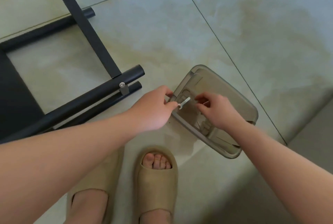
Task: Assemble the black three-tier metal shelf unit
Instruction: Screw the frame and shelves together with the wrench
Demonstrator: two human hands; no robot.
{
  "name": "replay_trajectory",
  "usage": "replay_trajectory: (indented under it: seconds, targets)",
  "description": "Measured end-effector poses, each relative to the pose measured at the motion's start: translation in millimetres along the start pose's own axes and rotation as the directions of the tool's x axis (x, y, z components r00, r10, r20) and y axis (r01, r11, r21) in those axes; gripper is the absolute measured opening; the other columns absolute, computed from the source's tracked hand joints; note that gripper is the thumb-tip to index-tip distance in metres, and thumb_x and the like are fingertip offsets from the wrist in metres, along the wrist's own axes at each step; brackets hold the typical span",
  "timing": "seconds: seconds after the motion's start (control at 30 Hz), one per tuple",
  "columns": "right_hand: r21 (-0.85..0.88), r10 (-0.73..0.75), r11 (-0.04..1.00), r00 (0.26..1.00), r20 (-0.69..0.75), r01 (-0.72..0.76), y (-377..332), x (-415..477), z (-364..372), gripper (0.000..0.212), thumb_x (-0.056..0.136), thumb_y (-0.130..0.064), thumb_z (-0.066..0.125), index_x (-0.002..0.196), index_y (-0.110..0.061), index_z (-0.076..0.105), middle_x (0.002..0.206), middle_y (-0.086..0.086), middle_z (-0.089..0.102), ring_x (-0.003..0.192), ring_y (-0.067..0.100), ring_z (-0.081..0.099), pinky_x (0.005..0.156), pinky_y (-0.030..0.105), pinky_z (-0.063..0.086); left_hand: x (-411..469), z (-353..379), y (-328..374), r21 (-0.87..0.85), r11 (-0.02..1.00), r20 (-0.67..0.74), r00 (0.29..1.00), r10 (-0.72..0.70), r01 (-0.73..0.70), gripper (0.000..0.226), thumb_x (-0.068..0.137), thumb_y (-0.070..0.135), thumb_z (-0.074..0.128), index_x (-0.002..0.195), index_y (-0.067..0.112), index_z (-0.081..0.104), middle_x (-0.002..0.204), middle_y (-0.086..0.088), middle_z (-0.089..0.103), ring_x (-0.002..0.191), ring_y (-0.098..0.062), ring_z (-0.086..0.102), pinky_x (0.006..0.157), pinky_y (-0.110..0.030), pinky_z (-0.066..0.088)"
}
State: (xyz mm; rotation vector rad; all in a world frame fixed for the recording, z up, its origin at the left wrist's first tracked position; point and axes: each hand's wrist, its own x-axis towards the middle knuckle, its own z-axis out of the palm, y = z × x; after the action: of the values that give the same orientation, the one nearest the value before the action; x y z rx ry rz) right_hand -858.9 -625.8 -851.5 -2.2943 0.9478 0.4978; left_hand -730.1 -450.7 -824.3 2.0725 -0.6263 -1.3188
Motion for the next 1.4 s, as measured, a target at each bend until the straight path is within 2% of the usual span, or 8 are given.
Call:
replay_trajectory:
  seconds: [0.17, 0.27, 0.47, 0.8, 1.03, 1.2, 1.33, 1.4]
  targets:
    - [-0.27, 0.121, 0.96, 0.983, 0.139, -0.08, 21, 22, 7, 0.032, 0.094, -0.009, 0.055, 0.123, -0.02, 0.063, 0.118, 0.007, 0.067, 0.106, 0.028, 0.063, 0.09, 0.038, 0.053, 2, 6, -4, -0.08, 0.997, -0.05, 0.999, 0.01, -0.014, 0.023, 0.101, 0.032, 0.053, 0.123, 0.03, 0.049, 0.089, 0.001, 0.068, 0.069, -0.006, 0.07, 0.064, -0.034, 0.051]
    - [-0.36, 0.133, 0.93, 0.981, 0.145, -0.073, 31, 20, 10, 0.035, 0.091, -0.001, 0.052, 0.122, -0.015, 0.06, 0.116, 0.01, 0.061, 0.101, 0.031, 0.061, 0.083, 0.041, 0.055, 3, 10, -8, -0.139, 0.99, -0.086, 0.996, 0.005, -0.017, 0.02, 0.099, 0.029, 0.056, 0.119, 0.031, 0.051, 0.083, 0.0, 0.07, 0.068, -0.009, 0.071, 0.079, -0.046, 0.058]
    - [-0.363, 0.054, 0.932, 0.993, 0.106, -0.012, 43, 13, 17, 0.018, 0.092, 0.001, 0.053, 0.106, -0.011, 0.055, 0.098, 0.005, 0.048, 0.09, 0.028, 0.055, 0.071, 0.034, 0.041, 4, 14, -11, -0.161, 0.987, -0.107, 0.994, -0.004, -0.013, 0.021, 0.098, 0.028, 0.056, 0.119, 0.031, 0.053, 0.079, 0.001, 0.071, 0.07, -0.011, 0.071, 0.081, -0.049, 0.057]
    - [-0.413, 0.1, 0.91, 0.988, 0.116, -0.043, 36, 13, 17, 0.017, 0.093, -0.014, 0.057, 0.109, -0.012, 0.061, 0.107, 0.011, 0.063, 0.097, 0.033, 0.062, 0.074, 0.038, 0.052, 1, 14, -12, -0.183, 0.982, -0.107, 0.994, 0.015, -0.035, 0.019, 0.098, 0.027, 0.058, 0.115, 0.032, 0.052, 0.076, 0.001, 0.07, 0.069, -0.011, 0.071, 0.083, -0.048, 0.057]
    - [-0.055, -0.301, 0.951, 0.951, 0.065, 0.305, -5, 16, 39, 0.024, 0.087, -0.014, 0.07, 0.111, -0.015, 0.073, 0.097, -0.002, 0.062, 0.095, 0.022, 0.061, 0.08, 0.035, 0.049, -2, 9, -9, -0.235, 0.972, -0.072, 0.997, 0.005, -0.022, 0.024, 0.098, 0.025, 0.06, 0.121, 0.029, 0.052, 0.08, 0.001, 0.074, 0.07, -0.009, 0.073, 0.087, -0.046, 0.056]
    - [-0.107, -0.425, 0.894, 0.899, 0.105, 0.435, -10, 24, 56, 0.01, 0.091, -0.012, 0.067, 0.098, -0.01, 0.073, 0.092, -0.005, 0.05, 0.089, 0.029, 0.061, 0.07, 0.03, 0.038, -3, 8, -13, -0.262, 0.965, -0.022, 1.0, -0.016, 0.01, 0.027, 0.098, 0.023, 0.059, 0.125, 0.026, 0.054, 0.078, 0.003, 0.075, 0.074, -0.01, 0.074, 0.089, -0.05, 0.056]
    - [-0.146, -0.451, 0.873, 0.884, 0.119, 0.465, -7, 28, 65, 0.01, 0.094, -0.015, 0.062, 0.096, -0.01, 0.071, 0.099, 0.006, 0.062, 0.09, 0.034, 0.063, 0.07, 0.038, 0.049, -6, 8, -12, -0.311, 0.95, 0.007, 1.0, -0.014, 0.015, 0.019, 0.098, 0.019, 0.058, 0.11, 0.034, 0.057, 0.078, 0.0, 0.075, 0.073, -0.012, 0.074, 0.086, -0.05, 0.057]
    - [-0.195, -0.453, 0.858, 0.879, 0.145, 0.475, -7, 29, 67, 0.017, 0.097, -0.019, 0.059, 0.104, -0.008, 0.07, 0.107, 0.009, 0.064, 0.094, 0.035, 0.063, 0.074, 0.043, 0.052, -7, 8, -11, -0.312, 0.95, 0.004, 1.0, -0.021, 0.021, 0.023, 0.098, 0.019, 0.058, 0.118, 0.03, 0.056, 0.08, 0.0, 0.075, 0.073, -0.012, 0.074, 0.086, -0.048, 0.057]
